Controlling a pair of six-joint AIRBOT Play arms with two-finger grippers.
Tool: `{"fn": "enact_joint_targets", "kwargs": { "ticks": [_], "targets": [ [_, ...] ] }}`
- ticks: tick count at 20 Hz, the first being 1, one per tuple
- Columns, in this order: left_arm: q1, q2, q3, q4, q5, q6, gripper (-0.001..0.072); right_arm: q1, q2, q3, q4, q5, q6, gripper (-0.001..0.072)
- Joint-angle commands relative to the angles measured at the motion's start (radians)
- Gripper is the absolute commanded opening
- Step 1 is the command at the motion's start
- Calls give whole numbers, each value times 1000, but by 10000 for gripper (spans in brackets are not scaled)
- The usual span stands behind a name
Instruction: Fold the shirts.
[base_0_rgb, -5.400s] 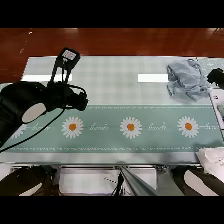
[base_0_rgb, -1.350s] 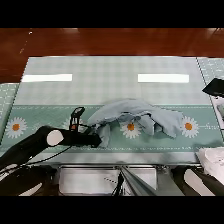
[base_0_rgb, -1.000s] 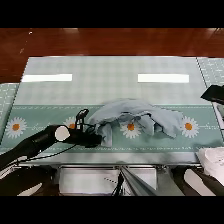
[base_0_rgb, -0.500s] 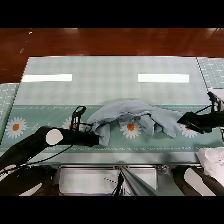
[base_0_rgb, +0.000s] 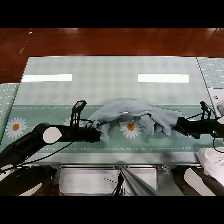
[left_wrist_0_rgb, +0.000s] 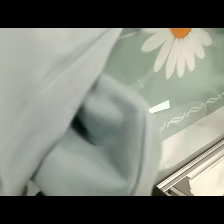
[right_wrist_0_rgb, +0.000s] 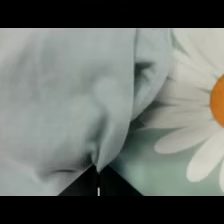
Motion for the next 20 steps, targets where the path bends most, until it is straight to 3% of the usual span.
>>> {"fn": "enact_joint_targets", "kwargs": {
  "ticks": [1, 7, 11, 13, 17, 20],
  "targets": [
    [1, 16, 92, 126, -18, 11, 24, 6, 36, 68, 29, 34, -55, 24],
    [110, 134, 499, 423, -159, 7, 24, 6, 279, 486, 95, 37, -63, 23],
    [272, 200, 845, 523, -167, 9, 24, 6, 362, 802, 138, -72, 28, 23],
    [335, 212, 1019, 526, -190, 52, 24, 6, 362, 954, 138, -85, 68, 23],
    [348, 212, 1271, 489, -460, 89, 24, 6, 362, 1192, 138, -85, 113, 23],
    [348, 239, 1325, 407, -674, 91, 24, 6, 362, 1313, 137, -62, 143, 23]
  ]
}}
